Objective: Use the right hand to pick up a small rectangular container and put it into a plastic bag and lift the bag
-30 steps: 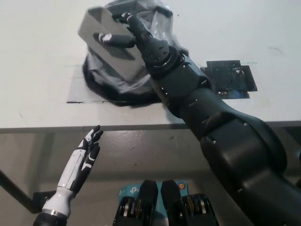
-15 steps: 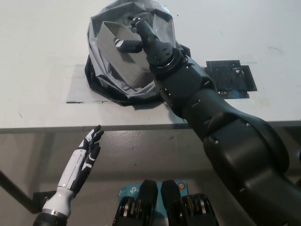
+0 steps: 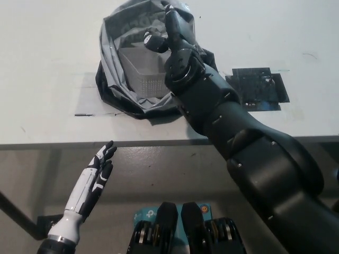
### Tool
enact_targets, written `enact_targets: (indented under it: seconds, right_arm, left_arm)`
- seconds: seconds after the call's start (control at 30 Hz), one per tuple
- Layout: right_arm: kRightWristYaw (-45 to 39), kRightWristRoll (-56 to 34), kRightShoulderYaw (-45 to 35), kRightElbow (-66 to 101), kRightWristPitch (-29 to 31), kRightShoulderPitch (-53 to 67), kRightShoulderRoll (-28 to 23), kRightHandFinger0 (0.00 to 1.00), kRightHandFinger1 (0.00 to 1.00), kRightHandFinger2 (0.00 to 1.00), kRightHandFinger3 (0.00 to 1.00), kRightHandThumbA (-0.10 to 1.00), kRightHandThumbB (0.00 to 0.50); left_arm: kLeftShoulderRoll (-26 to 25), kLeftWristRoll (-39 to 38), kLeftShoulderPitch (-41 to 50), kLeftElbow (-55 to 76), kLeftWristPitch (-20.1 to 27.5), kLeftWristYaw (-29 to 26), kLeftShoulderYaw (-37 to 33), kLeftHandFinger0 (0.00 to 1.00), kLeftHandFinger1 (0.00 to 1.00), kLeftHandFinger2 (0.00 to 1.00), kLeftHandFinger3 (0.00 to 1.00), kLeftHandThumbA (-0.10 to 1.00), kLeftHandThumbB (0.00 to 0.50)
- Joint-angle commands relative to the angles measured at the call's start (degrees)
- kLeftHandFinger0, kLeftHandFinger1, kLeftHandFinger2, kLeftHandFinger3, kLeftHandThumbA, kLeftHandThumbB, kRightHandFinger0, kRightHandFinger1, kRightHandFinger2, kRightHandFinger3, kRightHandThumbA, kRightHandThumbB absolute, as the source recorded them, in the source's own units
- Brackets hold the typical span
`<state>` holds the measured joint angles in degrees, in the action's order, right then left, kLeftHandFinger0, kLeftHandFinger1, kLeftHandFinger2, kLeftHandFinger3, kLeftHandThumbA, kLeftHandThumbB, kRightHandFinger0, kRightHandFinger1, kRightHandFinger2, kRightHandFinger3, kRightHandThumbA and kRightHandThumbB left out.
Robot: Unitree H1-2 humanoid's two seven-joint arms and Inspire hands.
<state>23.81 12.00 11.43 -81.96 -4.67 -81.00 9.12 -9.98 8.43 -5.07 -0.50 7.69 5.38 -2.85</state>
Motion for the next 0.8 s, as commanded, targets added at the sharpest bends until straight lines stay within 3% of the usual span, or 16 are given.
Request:
enact_targets:
  seconds: [0.0,0.17,0.2,0.47,0.63,0.67,0.77]
  right_arm:
    - [19.05,8.79,6.09,3.83,6.68,-5.11,-0.44,1.00,1.00,1.00,1.00,0.52,0.074]
    - [21.36,10.94,8.89,5.18,9.54,-6.16,-1.97,1.00,1.00,1.00,1.00,0.53,0.097]
    - [21.58,11.08,9.22,5.36,9.63,-6.35,-2.26,1.00,1.00,1.00,1.00,0.61,0.105]
    - [21.90,12.86,11.61,7.43,9.61,-7.25,-6.82,1.00,1.00,1.00,1.00,0.50,0.149]
    - [21.84,12.48,11.34,6.67,8.19,-6.13,-8.32,1.00,1.00,1.00,1.00,0.51,0.193]
    - [21.71,11.86,10.68,6.54,8.83,-5.63,-8.67,1.00,1.00,1.00,1.00,0.47,0.208]
    - [20.60,11.20,9.95,6.14,8.99,-5.04,-9.15,1.00,1.00,1.00,1.00,0.47,0.215]
  left_arm:
    - [-0.56,-0.29,-0.54,1.77,-0.02,0.13,0.25,1.00,1.00,1.00,1.00,1.00,0.246]
    - [-0.81,-0.42,-0.47,1.55,0.89,0.37,0.11,1.00,1.00,1.00,1.00,1.00,0.228]
    - [-0.81,-0.56,-0.53,1.48,0.93,0.46,0.10,1.00,1.00,1.00,1.00,1.00,0.228]
    - [-1.02,-0.33,-0.41,1.42,0.86,0.51,0.06,1.00,1.00,1.00,1.00,1.00,0.234]
    - [-1.02,-0.60,-0.32,1.26,0.85,0.67,0.10,1.00,1.00,1.00,1.00,1.00,0.227]
    - [-1.00,-0.10,-0.30,1.32,0.94,0.54,0.00,1.00,1.00,1.00,1.00,1.00,0.244]
    - [-0.98,0.32,-0.39,1.53,0.61,0.46,0.01,1.00,1.00,1.00,1.00,1.00,0.263]
